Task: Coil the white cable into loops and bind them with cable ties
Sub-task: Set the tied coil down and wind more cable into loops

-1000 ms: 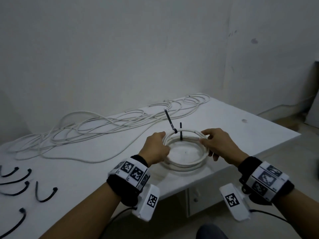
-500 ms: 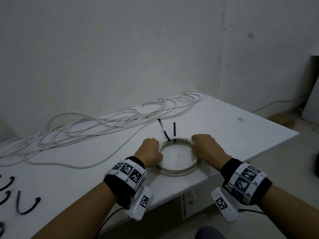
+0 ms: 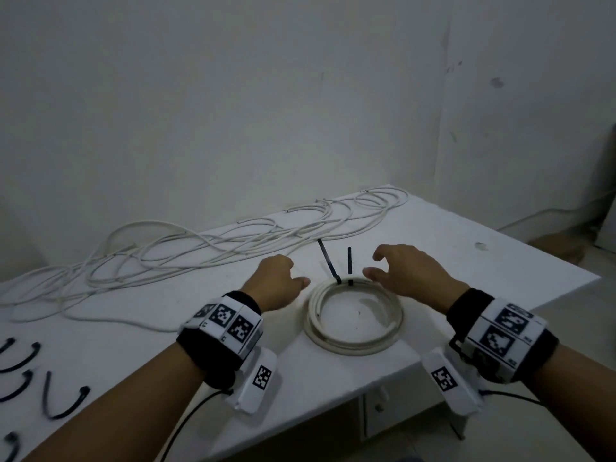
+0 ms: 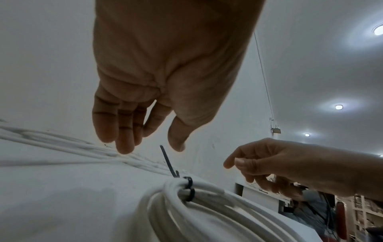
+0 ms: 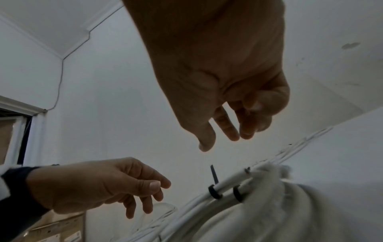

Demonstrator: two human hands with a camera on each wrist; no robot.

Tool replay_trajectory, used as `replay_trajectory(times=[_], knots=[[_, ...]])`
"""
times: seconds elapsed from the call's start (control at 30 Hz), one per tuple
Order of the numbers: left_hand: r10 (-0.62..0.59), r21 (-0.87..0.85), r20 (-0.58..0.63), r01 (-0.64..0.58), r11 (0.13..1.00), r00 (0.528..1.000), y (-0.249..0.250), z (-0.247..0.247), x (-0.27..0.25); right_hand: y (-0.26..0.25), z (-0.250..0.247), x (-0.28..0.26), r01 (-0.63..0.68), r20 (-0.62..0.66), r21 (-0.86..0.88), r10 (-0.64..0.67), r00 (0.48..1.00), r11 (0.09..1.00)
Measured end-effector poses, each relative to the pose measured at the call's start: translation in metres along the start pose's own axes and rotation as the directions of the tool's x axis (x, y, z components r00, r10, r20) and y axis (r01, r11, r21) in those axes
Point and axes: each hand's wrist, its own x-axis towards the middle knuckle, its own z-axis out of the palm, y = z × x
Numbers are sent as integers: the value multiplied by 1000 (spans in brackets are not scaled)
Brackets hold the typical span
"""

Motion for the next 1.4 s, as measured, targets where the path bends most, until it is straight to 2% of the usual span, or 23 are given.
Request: replay_trajectory(times=[0.17,0.23,0.33,0.4,0.5,0.67,0.73,0.8,0.87,0.97,1.1,1.23,1.33,1.4], knots=[[-4,47,-109,10,999,994,-30,-37,19,-29,-15,36,112,64,75,-117,991,991],[-37,69,-105,44,997,994,-48,-48,26,-45,-14,53,174,106,76,-182,978,982],[-123,189,30,115,975,992,-77,-55,31,-80,-1,72,294,197,43,-297,934,955],[-191,317,125,143,937,973,-96,-52,28,-106,12,80,370,251,20,-363,897,929],[-241,471,168,137,872,956,-120,-43,18,-145,35,87,441,330,8,-418,846,898],[-160,430,120,94,898,980,-141,-33,10,-188,66,90,481,479,-27,-411,776,876],[-86,390,95,43,920,992,-141,-33,9,-200,75,88,528,513,-96,-413,752,844],[26,305,19,-30,952,999,-139,-35,8,-207,80,87,531,519,-138,-396,758,836],[124,223,-85,-103,969,989,-137,-39,7,-211,80,89,511,445,-158,-401,801,845],[208,163,-209,-176,971,955,-135,-46,6,-210,66,96,466,209,-158,-431,878,871],[166,127,-299,-133,983,940,-147,-58,12,-194,34,102,389,10,7,-389,921,921],[35,28,-432,-25,999,901,-162,-69,23,-172,-4,103,378,-272,174,-325,906,909],[16,-81,-458,-60,995,889,-157,-75,27,-158,-29,103,383,-431,310,-231,872,870],[1,-272,-458,-141,952,889,-138,-78,28,-147,-42,104,394,-503,385,-168,848,835]])
